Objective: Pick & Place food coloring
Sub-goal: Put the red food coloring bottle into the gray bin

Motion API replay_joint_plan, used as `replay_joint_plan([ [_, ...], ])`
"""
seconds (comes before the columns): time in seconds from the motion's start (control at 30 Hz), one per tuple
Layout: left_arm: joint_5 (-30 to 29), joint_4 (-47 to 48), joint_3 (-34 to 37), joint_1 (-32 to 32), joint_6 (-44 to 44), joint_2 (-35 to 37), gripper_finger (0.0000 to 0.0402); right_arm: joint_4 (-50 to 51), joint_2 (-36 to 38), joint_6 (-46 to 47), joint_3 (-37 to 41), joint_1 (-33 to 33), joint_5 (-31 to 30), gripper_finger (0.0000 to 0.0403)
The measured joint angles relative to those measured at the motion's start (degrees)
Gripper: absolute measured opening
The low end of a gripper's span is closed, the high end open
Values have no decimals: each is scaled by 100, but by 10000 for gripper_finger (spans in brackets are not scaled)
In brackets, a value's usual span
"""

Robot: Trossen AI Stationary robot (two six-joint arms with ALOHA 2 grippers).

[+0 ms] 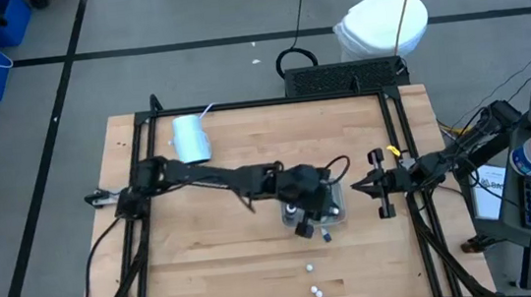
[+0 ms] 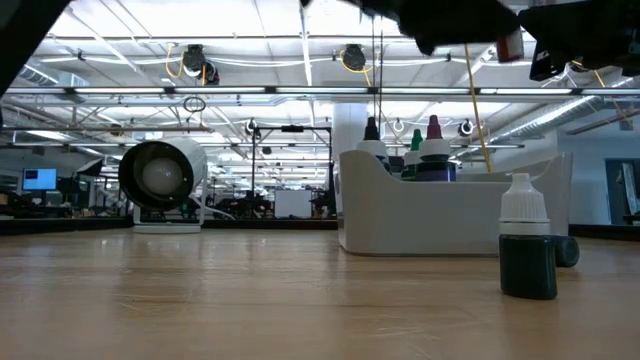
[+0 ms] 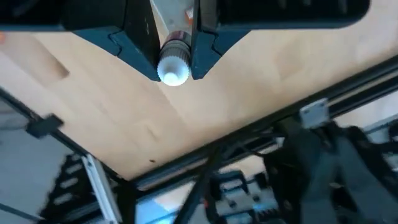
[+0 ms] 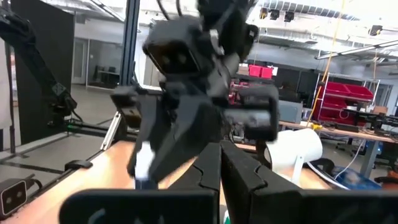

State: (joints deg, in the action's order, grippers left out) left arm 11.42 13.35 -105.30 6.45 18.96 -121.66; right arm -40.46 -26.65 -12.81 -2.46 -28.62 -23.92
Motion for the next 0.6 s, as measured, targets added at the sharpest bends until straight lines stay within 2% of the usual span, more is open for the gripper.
replay_joint_plan([
  [0.13,580,-10,0,-219,482,-332,69,-3,0,-5,0,0,0,0],
  [0.27,905,14,9,-383,1050,-486,69,-1,0,-51,0,0,0,0],
  [0.6,915,-548,-9,-706,1431,-657,69,-181,4,-158,-1,0,0,0],
])
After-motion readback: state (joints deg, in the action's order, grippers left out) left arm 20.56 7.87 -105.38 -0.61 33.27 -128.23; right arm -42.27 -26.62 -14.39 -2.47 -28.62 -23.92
